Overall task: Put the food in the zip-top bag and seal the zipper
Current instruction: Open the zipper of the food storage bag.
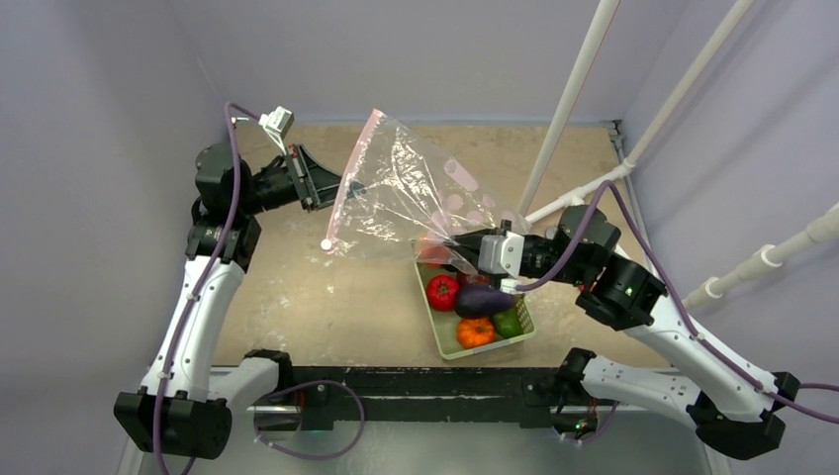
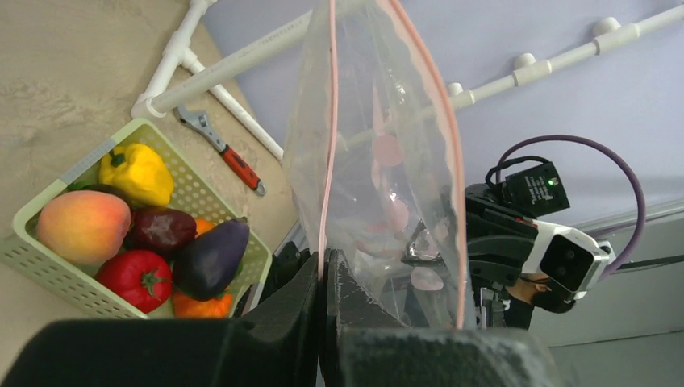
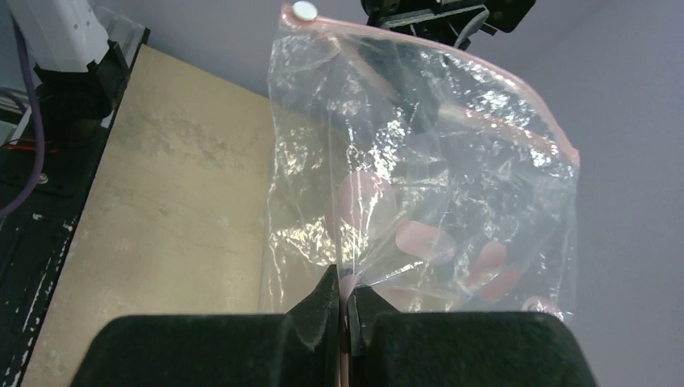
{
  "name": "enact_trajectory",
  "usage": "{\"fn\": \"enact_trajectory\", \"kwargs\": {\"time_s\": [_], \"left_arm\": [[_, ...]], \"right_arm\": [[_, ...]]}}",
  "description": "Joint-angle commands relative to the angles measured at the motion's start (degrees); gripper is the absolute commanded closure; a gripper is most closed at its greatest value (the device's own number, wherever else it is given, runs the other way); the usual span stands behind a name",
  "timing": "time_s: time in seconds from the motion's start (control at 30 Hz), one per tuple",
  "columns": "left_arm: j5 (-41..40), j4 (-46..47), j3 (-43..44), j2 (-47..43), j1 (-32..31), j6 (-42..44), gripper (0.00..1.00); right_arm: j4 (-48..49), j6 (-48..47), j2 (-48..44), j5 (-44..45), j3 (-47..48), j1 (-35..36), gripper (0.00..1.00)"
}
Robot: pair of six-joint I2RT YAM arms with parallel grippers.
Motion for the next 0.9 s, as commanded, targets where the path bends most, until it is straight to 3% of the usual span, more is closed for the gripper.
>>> {"fn": "enact_trajectory", "kwargs": {"time_s": [0.0, 0.1, 0.23, 0.5, 0.63, 0.77, 0.87], "left_arm": [[-3.7, -11.5, 5.4, -0.7, -0.3, 10.2, 1.00], [-6.4, -17.0, 7.7, -0.6, -0.3, 14.5, 1.00], [-9.7, -21.3, 10.4, -0.7, -0.4, 18.3, 1.00], [-17.4, -29.9, 18.4, 0.7, -0.4, 25.9, 1.00], [-20.8, -34.1, 22.1, 1.7, -0.4, 29.6, 1.00], [-23.8, -37.9, 25.4, 3.0, -0.3, 33.9, 1.00], [-26.9, -41.6, 28.3, 4.1, -0.3, 37.2, 1.00]], "right_arm": [[4.7, 3.1, -0.6, 3.7, 0.9, 0.2, 0.90], [6.0, 4.8, -0.6, 6.2, 0.5, 0.2, 0.73], [7.1, 7.2, -1.1, 8.5, 0.3, 0.2, 0.59], [7.3, 12.9, 0.4, 15.7, 1.4, 0.2, 0.46], [7.4, 15.3, 2.3, 18.7, 2.2, 0.2, 0.45], [10.2, 21.5, 5.1, 24.4, 4.1, 0.2, 0.36], [10.4, 25.1, 8.5, 24.0, 7.1, 0.2, 0.35]]}}
